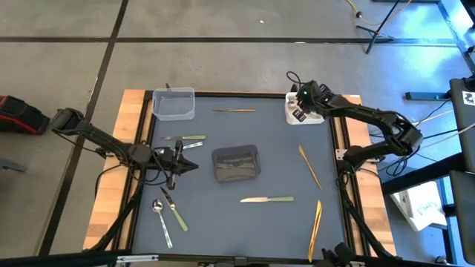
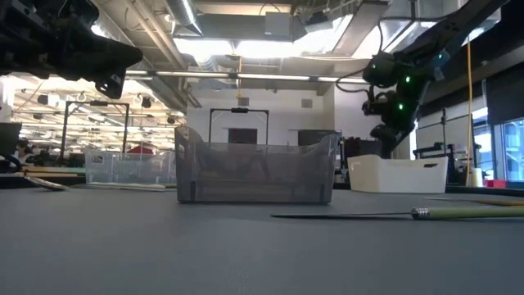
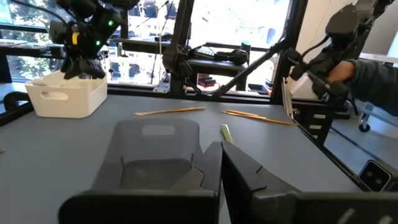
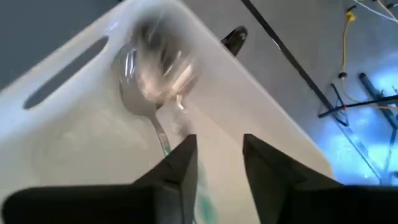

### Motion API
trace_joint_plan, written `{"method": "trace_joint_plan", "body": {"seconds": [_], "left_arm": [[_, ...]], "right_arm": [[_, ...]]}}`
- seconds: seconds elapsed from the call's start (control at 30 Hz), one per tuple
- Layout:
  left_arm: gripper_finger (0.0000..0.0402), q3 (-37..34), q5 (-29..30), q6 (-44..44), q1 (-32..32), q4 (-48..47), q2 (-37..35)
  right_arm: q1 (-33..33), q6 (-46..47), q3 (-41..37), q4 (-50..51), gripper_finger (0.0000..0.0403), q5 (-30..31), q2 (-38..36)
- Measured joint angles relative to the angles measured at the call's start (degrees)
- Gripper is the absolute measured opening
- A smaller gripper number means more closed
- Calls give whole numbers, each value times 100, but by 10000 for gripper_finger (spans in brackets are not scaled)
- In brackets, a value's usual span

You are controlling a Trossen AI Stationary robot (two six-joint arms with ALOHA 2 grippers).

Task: Sort silverware by color (type)
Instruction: Put the white green spoon into the white bin

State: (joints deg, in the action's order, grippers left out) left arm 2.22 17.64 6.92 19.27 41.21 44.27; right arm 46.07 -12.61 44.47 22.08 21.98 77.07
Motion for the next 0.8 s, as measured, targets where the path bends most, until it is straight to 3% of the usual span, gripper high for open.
{"method": "trace_joint_plan", "body": {"seconds": [0.2, 0.33, 0.47, 0.67, 0.8], "left_arm": [[2, 0, -66, -217, 0, 0, 0], [2, 0, 41, -455, 0, 13, -2], [6, 0, 579, -661, -19, 17, -2], [59, 72, 631, -619, -186, -157, -2], [109, 620, 865, -610, -376, -1255, -2]], "right_arm": [[-581, 216, 395, 296, 146, -647, -527], [-1431, 270, 402, -137, 145, -1032, -795], [-2504, 359, 368, -663, 143, -1236, -823], [-4145, 490, 93, -1737, 143, -1158, -667], [-5125, 502, -187, -2586, 143, -863, -622]]}}
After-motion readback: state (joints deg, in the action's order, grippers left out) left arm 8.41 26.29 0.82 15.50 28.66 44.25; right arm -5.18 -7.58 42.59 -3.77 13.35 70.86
